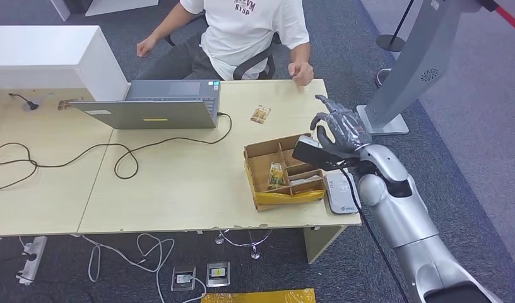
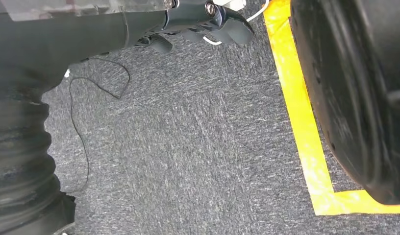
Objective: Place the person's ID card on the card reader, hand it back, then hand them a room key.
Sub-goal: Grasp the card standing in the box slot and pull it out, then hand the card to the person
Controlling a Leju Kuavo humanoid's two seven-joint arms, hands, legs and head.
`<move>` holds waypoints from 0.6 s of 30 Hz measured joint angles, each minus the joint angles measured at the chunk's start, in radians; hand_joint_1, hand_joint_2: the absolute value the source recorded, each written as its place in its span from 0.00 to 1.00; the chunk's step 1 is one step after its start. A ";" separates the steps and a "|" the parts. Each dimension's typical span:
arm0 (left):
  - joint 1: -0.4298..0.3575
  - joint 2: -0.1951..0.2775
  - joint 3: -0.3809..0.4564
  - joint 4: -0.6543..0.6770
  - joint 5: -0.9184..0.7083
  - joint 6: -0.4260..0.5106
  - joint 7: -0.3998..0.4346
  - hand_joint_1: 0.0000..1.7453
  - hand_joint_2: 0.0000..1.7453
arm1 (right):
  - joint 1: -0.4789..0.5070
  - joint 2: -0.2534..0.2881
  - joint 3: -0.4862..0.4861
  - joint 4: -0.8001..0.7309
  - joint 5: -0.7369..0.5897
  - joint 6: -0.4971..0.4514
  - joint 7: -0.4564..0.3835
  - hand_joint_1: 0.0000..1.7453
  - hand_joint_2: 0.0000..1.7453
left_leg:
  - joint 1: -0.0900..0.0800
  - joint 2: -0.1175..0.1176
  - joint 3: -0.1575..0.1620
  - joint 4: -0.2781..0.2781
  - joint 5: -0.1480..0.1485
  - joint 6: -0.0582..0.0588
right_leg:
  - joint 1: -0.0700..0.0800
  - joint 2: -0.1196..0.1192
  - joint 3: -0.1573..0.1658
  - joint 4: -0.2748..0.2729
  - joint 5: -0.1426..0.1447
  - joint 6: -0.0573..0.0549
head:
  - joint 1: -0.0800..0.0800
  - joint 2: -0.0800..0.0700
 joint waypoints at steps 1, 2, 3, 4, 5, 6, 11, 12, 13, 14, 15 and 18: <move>0.000 0.000 0.000 0.000 -0.002 -0.002 -0.002 0.00 1.00 | -0.024 -0.001 -0.009 0.003 0.000 -0.006 -0.008 1.00 1.00 | 0.000 0.000 0.000 0.000 0.000 0.000 | 0.000 0.000 0.000 0.000 0.000 0.000 | 0.000 0.000; 0.000 0.000 0.000 0.000 -0.003 -0.003 -0.004 0.00 1.00 | -0.048 -0.002 -0.018 0.006 0.000 -0.012 -0.015 1.00 1.00 | 0.000 0.000 0.000 0.000 0.000 0.000 | 0.000 0.000 0.000 0.000 0.000 0.000 | 0.000 0.000; -0.001 0.001 0.000 0.000 -0.004 -0.004 -0.006 0.00 1.00 | -0.071 -0.003 -0.025 0.009 0.000 -0.016 -0.021 1.00 1.00 | 0.000 0.000 0.000 0.000 0.000 0.000 | 0.000 0.000 0.000 0.000 0.000 0.000 | 0.000 0.000; -0.001 0.001 0.000 0.000 -0.006 -0.004 -0.007 0.00 1.00 | -0.093 -0.005 -0.032 0.013 0.001 -0.019 -0.026 1.00 1.00 | 0.000 0.000 0.000 0.000 0.000 0.000 | 0.000 0.000 0.000 0.000 0.000 0.000 | 0.000 0.000; -0.001 0.001 0.000 0.000 -0.007 -0.004 -0.007 0.00 1.00 | -0.113 -0.006 -0.037 0.017 0.003 -0.021 -0.031 1.00 1.00 | 0.000 0.000 0.000 0.000 0.000 0.000 | 0.000 0.000 0.000 0.000 0.000 0.000 | 0.000 0.000; -0.002 0.002 0.000 0.000 -0.008 -0.005 -0.007 0.00 1.00 | -0.130 -0.007 -0.042 0.022 0.005 -0.022 -0.035 1.00 1.00 | 0.000 0.000 0.000 0.000 0.000 0.000 | 0.000 0.000 0.000 0.000 0.000 0.000 | 0.000 0.000; -0.008 0.006 0.000 0.000 -0.014 -0.008 -0.013 0.00 1.00 | -0.208 -0.006 -0.053 0.085 0.015 -0.043 -0.075 1.00 1.00 | 0.000 0.000 0.000 0.000 0.000 0.000 | 0.000 0.000 0.000 0.000 0.000 0.000 | 0.000 0.000; -0.010 0.008 -0.001 0.000 -0.017 -0.011 -0.014 0.00 1.00 | -0.225 -0.005 -0.054 0.108 0.015 -0.051 -0.085 1.00 1.00 | 0.000 0.000 0.000 0.000 0.000 0.000 | 0.000 0.000 0.000 0.000 0.000 0.000 | 0.000 0.000; -0.012 0.009 -0.001 0.000 -0.020 -0.013 -0.014 0.00 1.00 | -0.239 -0.005 -0.054 0.130 0.016 -0.058 -0.095 1.00 1.00 | 0.000 0.000 0.000 0.000 0.000 0.000 | 0.000 0.000 0.000 0.000 0.000 0.000 | 0.000 0.000; -0.014 0.010 -0.002 0.000 -0.022 -0.016 -0.015 0.00 1.00 | -0.252 -0.005 -0.054 0.153 0.018 -0.066 -0.104 1.00 1.00 | 0.000 0.000 0.000 0.000 0.000 0.000 | 0.000 -0.001 0.000 0.000 0.000 0.000 | 0.000 0.000; -0.017 0.011 -0.003 0.000 -0.025 -0.020 -0.015 0.00 1.00 | -0.264 -0.005 -0.054 0.177 0.021 -0.074 -0.114 1.00 1.00 | 0.000 -0.001 -0.001 0.000 0.000 0.000 | 0.000 -0.001 0.000 0.000 0.000 0.000 | 0.000 0.000; -0.025 0.013 -0.012 0.000 -0.034 -0.027 -0.015 0.00 1.00 | -0.310 -0.003 -0.051 0.274 0.034 -0.102 -0.138 1.00 1.00 | 0.000 -0.001 -0.001 0.000 0.000 0.000 | 0.000 -0.001 0.000 0.000 0.000 0.000 | 0.000 0.000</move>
